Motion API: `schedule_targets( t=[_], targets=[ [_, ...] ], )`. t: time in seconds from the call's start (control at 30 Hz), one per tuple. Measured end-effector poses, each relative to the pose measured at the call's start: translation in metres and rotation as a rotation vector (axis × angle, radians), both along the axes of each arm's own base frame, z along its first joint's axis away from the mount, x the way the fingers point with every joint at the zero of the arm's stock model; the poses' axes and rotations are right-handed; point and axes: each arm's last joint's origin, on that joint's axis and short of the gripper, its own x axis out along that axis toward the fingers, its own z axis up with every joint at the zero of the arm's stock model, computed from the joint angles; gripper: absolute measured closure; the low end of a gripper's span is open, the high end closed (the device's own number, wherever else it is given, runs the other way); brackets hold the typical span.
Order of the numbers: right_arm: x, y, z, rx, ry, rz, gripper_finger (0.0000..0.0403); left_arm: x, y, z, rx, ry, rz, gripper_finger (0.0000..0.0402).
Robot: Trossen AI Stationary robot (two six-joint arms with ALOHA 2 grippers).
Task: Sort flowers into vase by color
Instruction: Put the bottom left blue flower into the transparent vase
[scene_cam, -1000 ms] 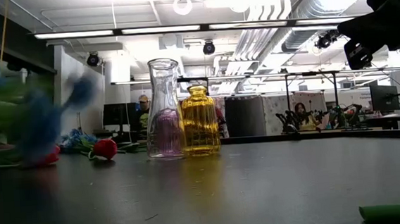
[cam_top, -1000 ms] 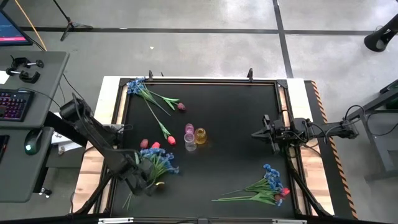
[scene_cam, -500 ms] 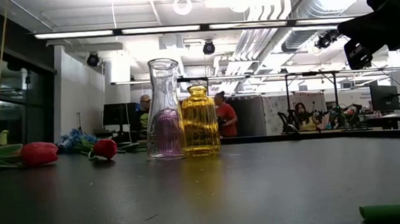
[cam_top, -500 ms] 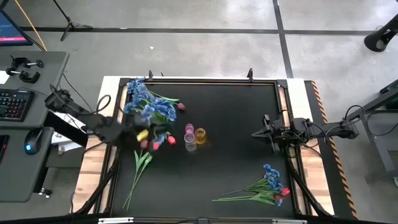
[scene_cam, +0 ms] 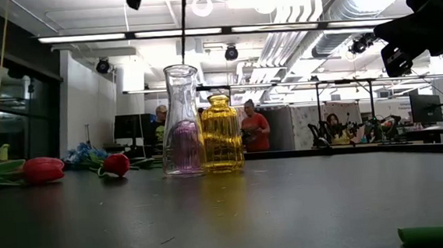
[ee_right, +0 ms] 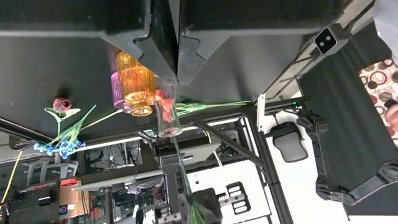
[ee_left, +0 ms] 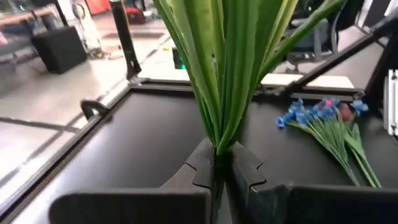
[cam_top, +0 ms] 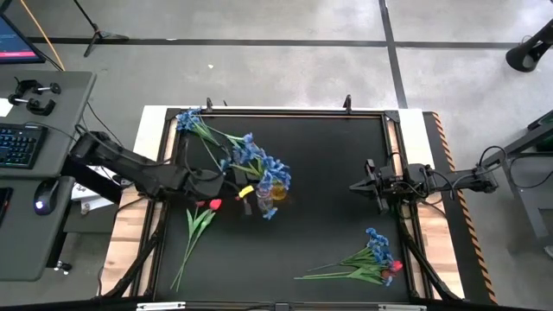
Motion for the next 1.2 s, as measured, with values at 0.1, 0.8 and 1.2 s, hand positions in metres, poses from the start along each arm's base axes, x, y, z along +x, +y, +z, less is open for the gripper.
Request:
schedule_targets(
  t=[0.1, 0.8, 1.2],
  targets=[
    [0.0, 0.0, 0.0, 0.0, 0.0, 0.0, 0.0403, 0.0, -0.001, -0.003, -0.022, 0.013, 0.013, 0.04],
    [0.0, 0.0, 0.0, 0.0, 0.0, 0.0, 0.0403, -0.011, 0.009, -0.048, -0.293, -0.059, 0.192, 0.0341],
    [0.0, 0.0, 0.0, 0.0, 0.0, 0.0, 0.0403, -0.021, 0.007, -0.039, -0.403, -0.012, 0.034, 0.0201]
  ],
)
